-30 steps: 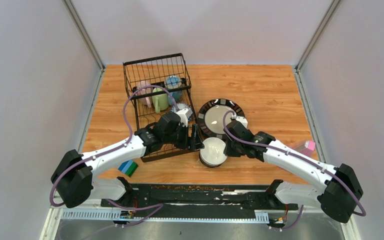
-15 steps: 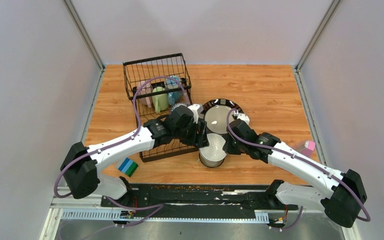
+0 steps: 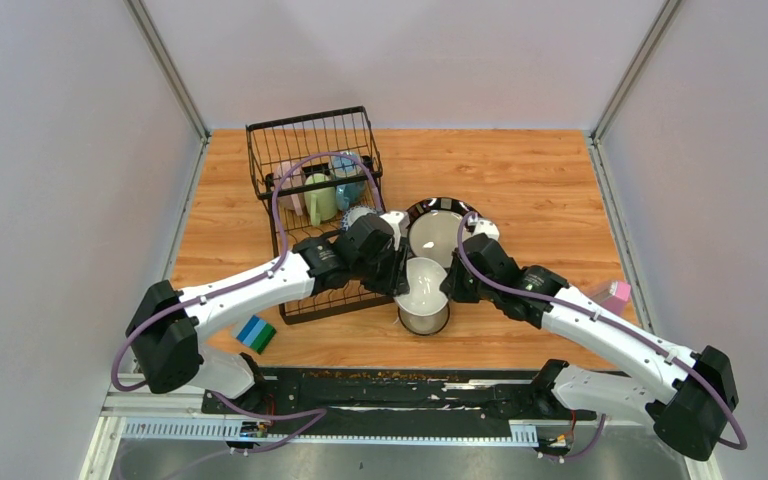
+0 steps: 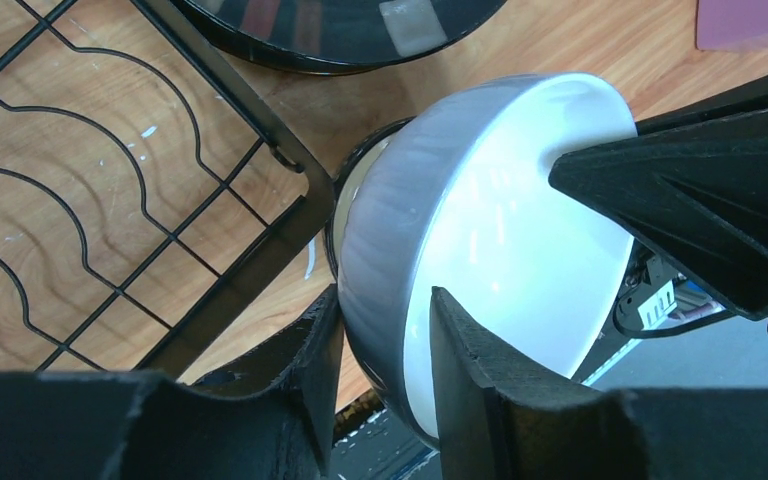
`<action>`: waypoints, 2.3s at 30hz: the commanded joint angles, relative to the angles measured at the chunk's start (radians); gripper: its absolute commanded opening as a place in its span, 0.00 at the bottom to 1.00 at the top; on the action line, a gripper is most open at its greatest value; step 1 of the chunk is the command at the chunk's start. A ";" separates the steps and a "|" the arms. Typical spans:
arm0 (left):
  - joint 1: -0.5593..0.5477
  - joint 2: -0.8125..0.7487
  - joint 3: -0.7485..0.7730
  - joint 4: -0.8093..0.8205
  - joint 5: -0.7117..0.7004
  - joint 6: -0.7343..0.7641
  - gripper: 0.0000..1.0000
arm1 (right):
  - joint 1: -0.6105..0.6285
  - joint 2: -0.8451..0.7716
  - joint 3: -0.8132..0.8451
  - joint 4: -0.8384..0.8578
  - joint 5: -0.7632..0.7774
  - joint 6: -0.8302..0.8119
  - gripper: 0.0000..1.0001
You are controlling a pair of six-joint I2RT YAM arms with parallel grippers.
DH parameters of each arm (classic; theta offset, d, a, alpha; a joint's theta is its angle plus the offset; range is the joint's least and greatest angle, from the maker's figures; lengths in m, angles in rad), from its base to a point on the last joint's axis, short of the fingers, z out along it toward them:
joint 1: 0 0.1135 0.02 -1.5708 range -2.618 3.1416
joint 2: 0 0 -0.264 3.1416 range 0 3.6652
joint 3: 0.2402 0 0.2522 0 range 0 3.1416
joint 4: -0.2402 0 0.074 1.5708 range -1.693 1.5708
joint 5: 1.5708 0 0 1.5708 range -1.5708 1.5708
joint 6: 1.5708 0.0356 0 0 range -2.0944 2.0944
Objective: Load the mixed dishes into the dish rack
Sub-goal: Pick up the bowl from the center of the board.
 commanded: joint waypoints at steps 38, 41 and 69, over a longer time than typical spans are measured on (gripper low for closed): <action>-0.003 0.000 0.059 -0.093 -0.164 0.077 0.55 | -0.002 0.017 0.035 0.166 -0.036 0.090 0.00; -0.003 0.019 0.075 -0.101 -0.171 0.089 0.53 | -0.001 0.022 0.037 0.153 -0.015 0.083 0.00; -0.002 0.079 0.125 -0.136 -0.172 0.106 0.04 | 0.000 0.111 0.137 0.023 0.027 0.039 0.04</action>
